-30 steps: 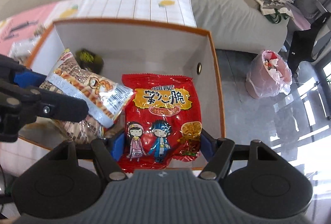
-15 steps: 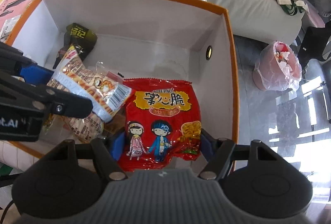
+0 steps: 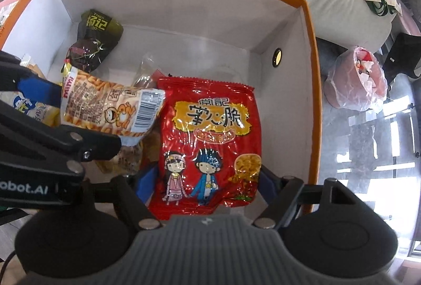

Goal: Organize snacks
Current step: 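Open both tools to release the bags into the box, then move both tools back over the remaining snacks on the table, then grasp white milk-stick bag with left tool while right tool pushes it into place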

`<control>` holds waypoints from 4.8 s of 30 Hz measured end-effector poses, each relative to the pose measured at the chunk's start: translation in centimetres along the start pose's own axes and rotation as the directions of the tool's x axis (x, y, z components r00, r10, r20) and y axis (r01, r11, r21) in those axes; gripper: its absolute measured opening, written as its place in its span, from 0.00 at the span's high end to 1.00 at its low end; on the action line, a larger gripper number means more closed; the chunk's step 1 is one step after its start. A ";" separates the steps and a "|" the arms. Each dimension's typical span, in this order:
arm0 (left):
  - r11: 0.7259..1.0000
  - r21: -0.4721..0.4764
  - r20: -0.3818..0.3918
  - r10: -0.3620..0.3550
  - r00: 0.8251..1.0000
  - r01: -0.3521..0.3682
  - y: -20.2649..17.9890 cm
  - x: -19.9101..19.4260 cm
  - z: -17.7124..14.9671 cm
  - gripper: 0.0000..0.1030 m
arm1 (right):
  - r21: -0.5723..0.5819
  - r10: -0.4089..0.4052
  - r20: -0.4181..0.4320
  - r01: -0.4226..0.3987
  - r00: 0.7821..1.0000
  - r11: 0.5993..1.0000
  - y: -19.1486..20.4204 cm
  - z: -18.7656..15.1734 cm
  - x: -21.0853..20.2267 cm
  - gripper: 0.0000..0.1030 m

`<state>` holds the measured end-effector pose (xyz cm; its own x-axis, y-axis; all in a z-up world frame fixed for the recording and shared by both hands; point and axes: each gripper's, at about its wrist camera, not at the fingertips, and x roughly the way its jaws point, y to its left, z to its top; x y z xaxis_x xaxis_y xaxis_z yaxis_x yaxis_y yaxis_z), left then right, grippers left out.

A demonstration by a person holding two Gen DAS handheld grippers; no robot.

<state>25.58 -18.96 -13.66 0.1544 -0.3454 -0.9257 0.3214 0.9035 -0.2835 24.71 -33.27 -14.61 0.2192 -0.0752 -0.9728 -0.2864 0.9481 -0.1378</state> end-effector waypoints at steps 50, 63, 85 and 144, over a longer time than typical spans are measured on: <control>0.966 -0.055 0.570 0.237 0.787 -0.251 8.7 -18.8 -14.8 0.15 | 0.316 -0.132 0.608 -0.086 0.783 0.945 18.0 -8.7 -13.3 0.08; 0.940 -0.247 0.493 0.331 0.805 -0.235 17.0 -17.6 -18.6 0.15 | 0.175 0.010 0.595 -0.142 0.803 0.974 24.9 -6.8 -10.8 0.08; 0.940 -0.317 0.438 0.265 0.859 -0.128 26.0 -12.5 -15.1 0.15 | -0.014 0.041 0.536 -0.040 0.843 0.999 29.3 2.6 -3.1 0.13; 0.918 -0.390 0.350 0.218 0.911 -0.070 27.2 -12.5 -16.9 0.45 | 0.138 0.456 0.205 -0.487 0.866 0.863 28.2 2.7 -1.4 1.00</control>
<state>16.62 14.22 -14.02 0.5377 -0.2066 -0.8174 -0.0803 0.9525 -0.2936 18.88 -5.58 -16.61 0.2506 0.4303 -0.8672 -0.2253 0.8971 0.3801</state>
